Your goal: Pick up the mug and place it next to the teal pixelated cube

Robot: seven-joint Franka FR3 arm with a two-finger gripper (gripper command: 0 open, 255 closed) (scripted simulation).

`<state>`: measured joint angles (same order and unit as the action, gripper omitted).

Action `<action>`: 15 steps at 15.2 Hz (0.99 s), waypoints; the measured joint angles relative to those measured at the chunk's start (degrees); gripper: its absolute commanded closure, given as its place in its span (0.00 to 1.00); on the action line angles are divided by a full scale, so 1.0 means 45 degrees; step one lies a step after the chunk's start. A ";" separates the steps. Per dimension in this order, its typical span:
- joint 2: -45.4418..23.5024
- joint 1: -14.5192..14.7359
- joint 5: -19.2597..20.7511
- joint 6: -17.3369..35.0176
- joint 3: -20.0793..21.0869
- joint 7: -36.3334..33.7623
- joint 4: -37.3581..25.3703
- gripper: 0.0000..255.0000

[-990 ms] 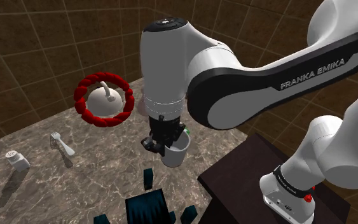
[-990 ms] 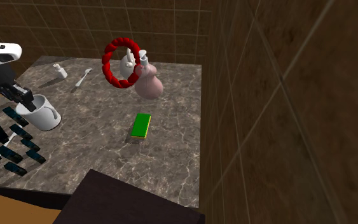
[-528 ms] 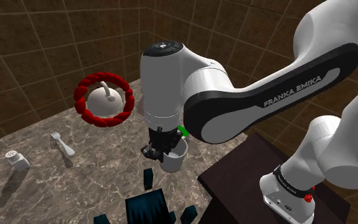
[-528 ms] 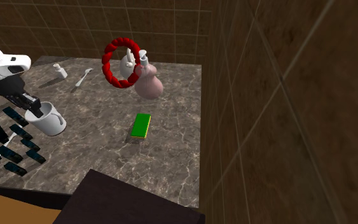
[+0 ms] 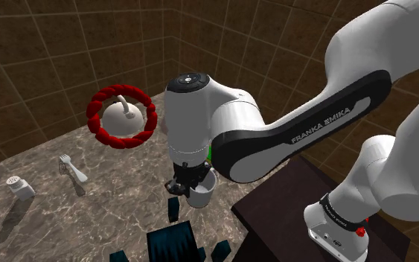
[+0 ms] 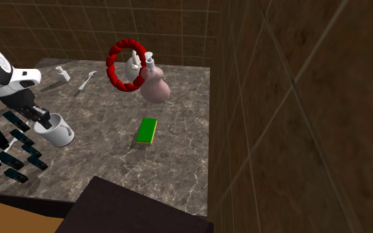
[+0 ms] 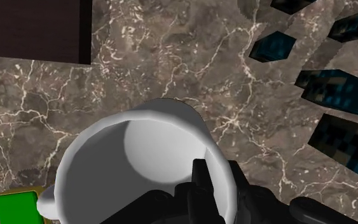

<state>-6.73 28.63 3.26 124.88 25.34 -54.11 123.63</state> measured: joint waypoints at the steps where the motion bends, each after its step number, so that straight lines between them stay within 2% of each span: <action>1: -0.0066 0.0009 0.0041 0.0186 -0.0004 -0.0036 0.0129 1.00; 15: -0.1861 0.0257 0.1150 0.2309 -0.0323 -0.0785 0.0646 1.00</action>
<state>-15.11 29.78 8.43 135.27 23.88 -57.64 126.54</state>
